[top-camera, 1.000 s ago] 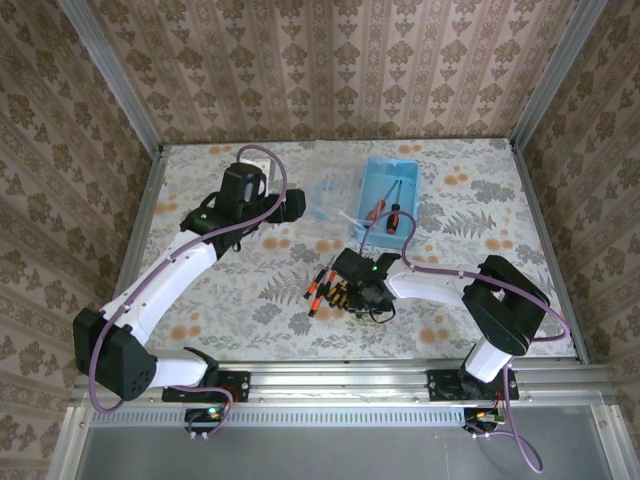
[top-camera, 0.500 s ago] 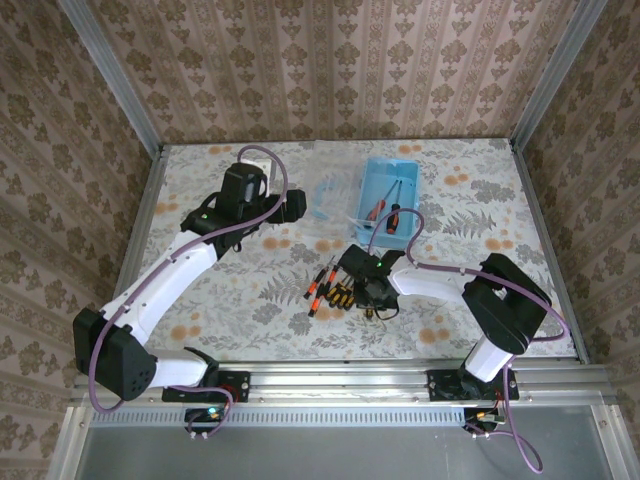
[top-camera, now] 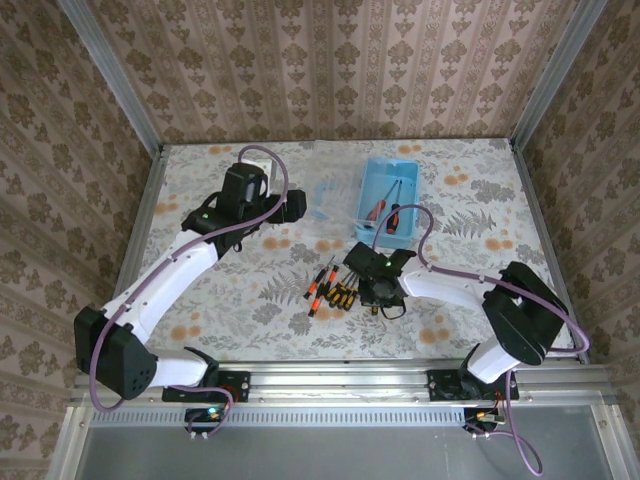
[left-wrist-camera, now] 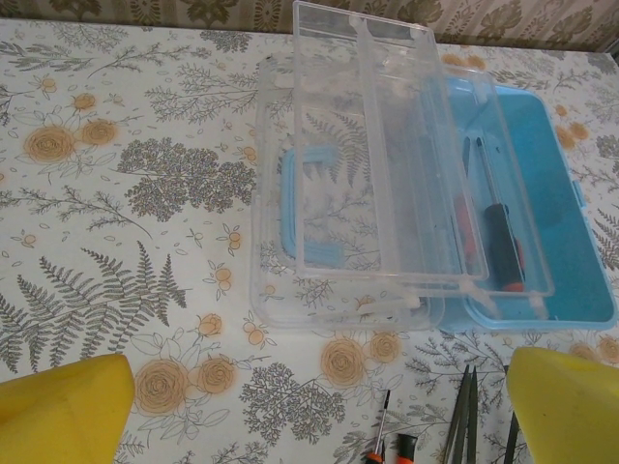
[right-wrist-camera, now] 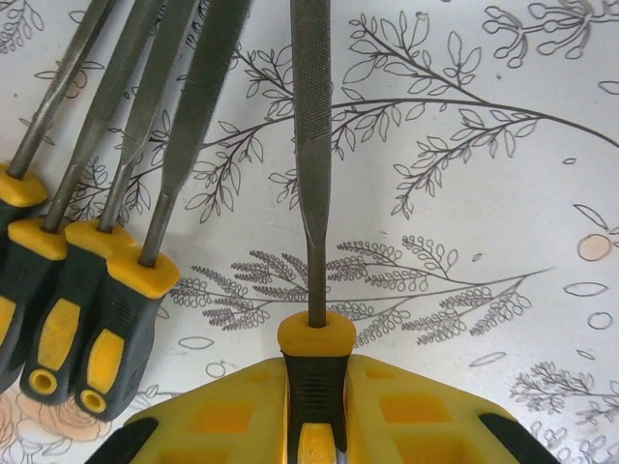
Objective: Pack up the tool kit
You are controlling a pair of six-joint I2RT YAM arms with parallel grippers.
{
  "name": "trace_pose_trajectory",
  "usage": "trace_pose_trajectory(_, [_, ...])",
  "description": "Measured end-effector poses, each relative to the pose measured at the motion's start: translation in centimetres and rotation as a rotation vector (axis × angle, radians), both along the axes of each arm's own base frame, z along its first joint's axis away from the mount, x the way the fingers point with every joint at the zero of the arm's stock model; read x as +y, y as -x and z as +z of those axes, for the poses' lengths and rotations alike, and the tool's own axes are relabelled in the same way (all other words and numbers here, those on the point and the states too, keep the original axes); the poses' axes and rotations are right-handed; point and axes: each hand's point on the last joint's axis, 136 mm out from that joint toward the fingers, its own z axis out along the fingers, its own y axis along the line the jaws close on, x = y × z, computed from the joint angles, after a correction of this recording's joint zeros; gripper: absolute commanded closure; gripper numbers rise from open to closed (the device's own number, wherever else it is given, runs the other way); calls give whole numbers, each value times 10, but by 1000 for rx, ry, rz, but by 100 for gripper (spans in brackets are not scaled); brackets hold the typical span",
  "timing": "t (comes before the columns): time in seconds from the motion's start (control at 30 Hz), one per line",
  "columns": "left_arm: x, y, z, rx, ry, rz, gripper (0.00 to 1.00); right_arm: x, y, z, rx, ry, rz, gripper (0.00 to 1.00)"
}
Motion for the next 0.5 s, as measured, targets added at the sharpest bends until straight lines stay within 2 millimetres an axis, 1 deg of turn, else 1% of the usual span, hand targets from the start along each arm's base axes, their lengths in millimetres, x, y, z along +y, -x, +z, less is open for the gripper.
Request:
trace_pose_trajectory(0.2, [-1,-1,-5,12,-7,0,0,-4,2,15,-25,-10,14,78])
trace_pose_trajectory(0.4, [-3,-1,-6,12,-8,-5,0,-18,1,25,-40,16,8,78])
trace_pose_trajectory(0.5, [-3,0,-6,12,-8,-6,0,-21,1,35,-57,25,17,78])
